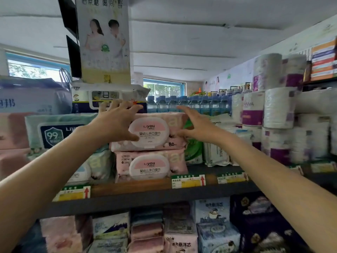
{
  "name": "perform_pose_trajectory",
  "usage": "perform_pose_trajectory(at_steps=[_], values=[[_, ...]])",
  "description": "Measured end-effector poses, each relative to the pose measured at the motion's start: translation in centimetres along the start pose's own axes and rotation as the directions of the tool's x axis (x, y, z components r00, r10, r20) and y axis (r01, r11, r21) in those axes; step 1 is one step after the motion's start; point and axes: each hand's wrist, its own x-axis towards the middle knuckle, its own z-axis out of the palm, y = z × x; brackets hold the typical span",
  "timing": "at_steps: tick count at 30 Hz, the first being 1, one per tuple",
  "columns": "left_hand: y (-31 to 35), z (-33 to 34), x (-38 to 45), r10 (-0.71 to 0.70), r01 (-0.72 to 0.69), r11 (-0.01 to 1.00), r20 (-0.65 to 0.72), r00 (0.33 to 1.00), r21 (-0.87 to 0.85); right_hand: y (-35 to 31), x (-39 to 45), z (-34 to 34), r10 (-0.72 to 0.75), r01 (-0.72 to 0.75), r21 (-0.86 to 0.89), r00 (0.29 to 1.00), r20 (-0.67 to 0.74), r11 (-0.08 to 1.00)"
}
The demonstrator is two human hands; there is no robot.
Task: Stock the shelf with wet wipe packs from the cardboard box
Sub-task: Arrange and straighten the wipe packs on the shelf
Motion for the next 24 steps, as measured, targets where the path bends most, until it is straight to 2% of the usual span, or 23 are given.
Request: perform_pose_trajectory(at_steps=[4, 9, 12, 14, 16, 18, 20, 24], values=[[3.7, 0.3, -0.4, 0.201, -0.204, 0.979, -0.142, 0.969, 0.000, 2.5, -0.3, -3.0, 0.072, -0.067, 0.055, 0.991, -0.112, 0.996], [9.5, 1.9, 0.5, 0.384, -0.388, 0.921, -0.211, 0.899, 0.024, 8.5, -1.2, -4.8, 0.174, -0.187, -0.070, 0.971, -0.162, 0.980], [14.2, 3.0, 2.2, 0.415, -0.414, 0.910, -0.131, 0.900, 0.039, 12.4, -1.9, -5.7, 0.228, -0.246, -0.214, 0.968, -0.105, 0.945], [17.4, 4.1, 3.7, 0.380, -0.380, 0.924, -0.018, 0.925, -0.043, 15.2, -2.6, -6.4, 0.246, -0.263, -0.278, 0.965, -0.094, 0.924], [20.0, 5.4, 5.4, 0.313, -0.301, 0.941, 0.058, 0.948, -0.153, 17.6, -3.1, -6.8, 0.279, -0.296, -0.285, 0.955, -0.100, 0.912], [21.9, 6.6, 6.8, 0.279, -0.264, 0.952, 0.085, 0.957, -0.157, 19.5, -3.5, -6.6, 0.343, -0.349, -0.263, 0.937, -0.072, 0.899], [23.6, 7.6, 7.6, 0.295, -0.286, 0.954, 0.108, 0.949, -0.093, 20.7, -3.8, -5.7, 0.393, -0.380, -0.263, 0.919, -0.004, 0.887], [26.4, 9.3, 9.4, 0.370, -0.400, 0.898, 0.179, 0.912, 0.181, 21.7, -3.2, -3.7, 0.361, -0.334, -0.291, 0.932, 0.044, 0.897]])
